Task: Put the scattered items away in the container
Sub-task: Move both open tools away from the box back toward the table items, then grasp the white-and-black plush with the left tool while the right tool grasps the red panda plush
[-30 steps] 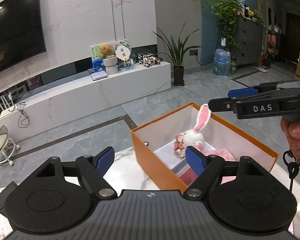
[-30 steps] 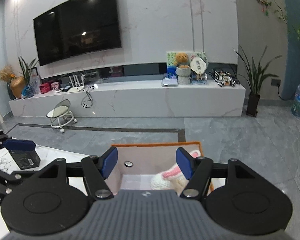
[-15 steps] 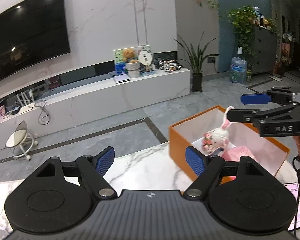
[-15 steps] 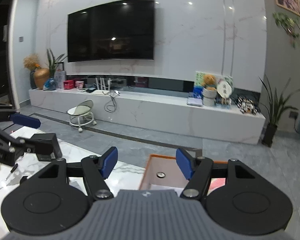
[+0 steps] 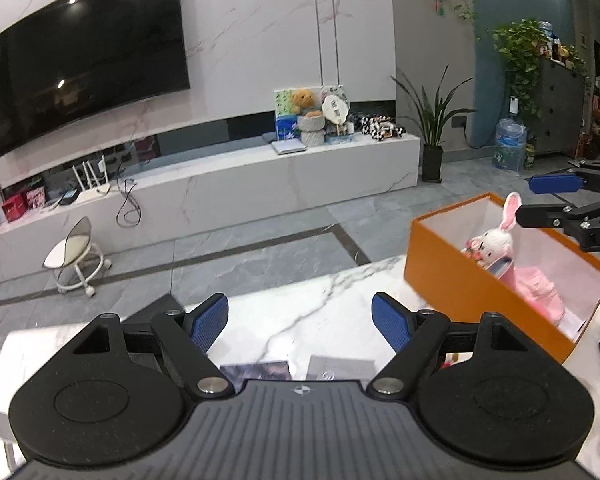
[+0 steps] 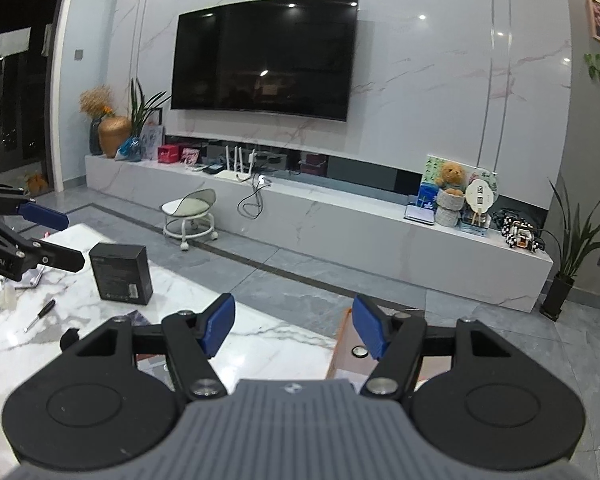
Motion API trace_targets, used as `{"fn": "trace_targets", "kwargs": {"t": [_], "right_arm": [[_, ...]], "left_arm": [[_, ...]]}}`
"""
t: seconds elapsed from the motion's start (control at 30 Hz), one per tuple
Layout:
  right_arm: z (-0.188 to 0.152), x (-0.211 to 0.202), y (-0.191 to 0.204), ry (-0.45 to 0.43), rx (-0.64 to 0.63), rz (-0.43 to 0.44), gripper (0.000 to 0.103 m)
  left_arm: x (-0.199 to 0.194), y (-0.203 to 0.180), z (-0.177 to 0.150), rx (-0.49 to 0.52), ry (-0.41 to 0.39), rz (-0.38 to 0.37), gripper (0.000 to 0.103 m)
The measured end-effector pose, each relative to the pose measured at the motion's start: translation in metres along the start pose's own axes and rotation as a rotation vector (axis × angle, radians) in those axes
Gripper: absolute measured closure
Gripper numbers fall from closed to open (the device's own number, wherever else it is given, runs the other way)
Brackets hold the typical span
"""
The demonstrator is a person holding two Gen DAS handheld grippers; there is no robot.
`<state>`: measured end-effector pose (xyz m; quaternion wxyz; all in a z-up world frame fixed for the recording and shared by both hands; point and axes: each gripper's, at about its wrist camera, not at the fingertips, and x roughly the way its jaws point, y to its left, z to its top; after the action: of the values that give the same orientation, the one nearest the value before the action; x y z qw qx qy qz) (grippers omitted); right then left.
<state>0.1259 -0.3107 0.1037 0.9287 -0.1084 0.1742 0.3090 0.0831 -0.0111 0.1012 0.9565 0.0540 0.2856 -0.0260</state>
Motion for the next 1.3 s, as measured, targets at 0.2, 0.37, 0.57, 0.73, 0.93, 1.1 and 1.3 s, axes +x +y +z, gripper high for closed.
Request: {"fn": "trace_targets", "kwargs": {"t": [0.2, 0.37, 0.57, 0.73, 0.93, 1.1, 1.3], "right_arm": [[-0.006, 0.009, 0.014, 0.031, -0.029, 0.025, 0.035], [-0.014, 0.017, 0.022, 0.065, -0.036, 0.054, 0.034], [-0.025, 0.033, 0.039, 0.130, -0.045, 0.107, 0.029], [-0.041, 0.050, 0.060, 0.200, -0.072, 0.154, 0.028], [-0.057, 0.071, 0.080, 0.281, -0.117, 0.184, 0.023], [-0.065, 0.082, 0.082, 0.317, -0.122, 0.187, 0.023], [-0.076, 0.094, 0.084, 0.352, -0.113, 0.196, 0.023]], "left_arm": [[0.009, 0.012, -0.018, -0.014, 0.042, -0.001, 0.010], [0.014, 0.020, -0.032, -0.021, 0.068, -0.004, 0.010], [0.026, 0.028, -0.049, -0.040, 0.111, -0.025, 0.010], [0.036, 0.033, -0.065, -0.071, 0.144, -0.043, 0.010], [0.048, 0.037, -0.081, -0.087, 0.181, -0.065, 0.010], [0.056, 0.041, -0.091, -0.095, 0.200, -0.091, 0.010], [0.067, 0.036, -0.103, -0.092, 0.226, -0.121, 0.010]]}}
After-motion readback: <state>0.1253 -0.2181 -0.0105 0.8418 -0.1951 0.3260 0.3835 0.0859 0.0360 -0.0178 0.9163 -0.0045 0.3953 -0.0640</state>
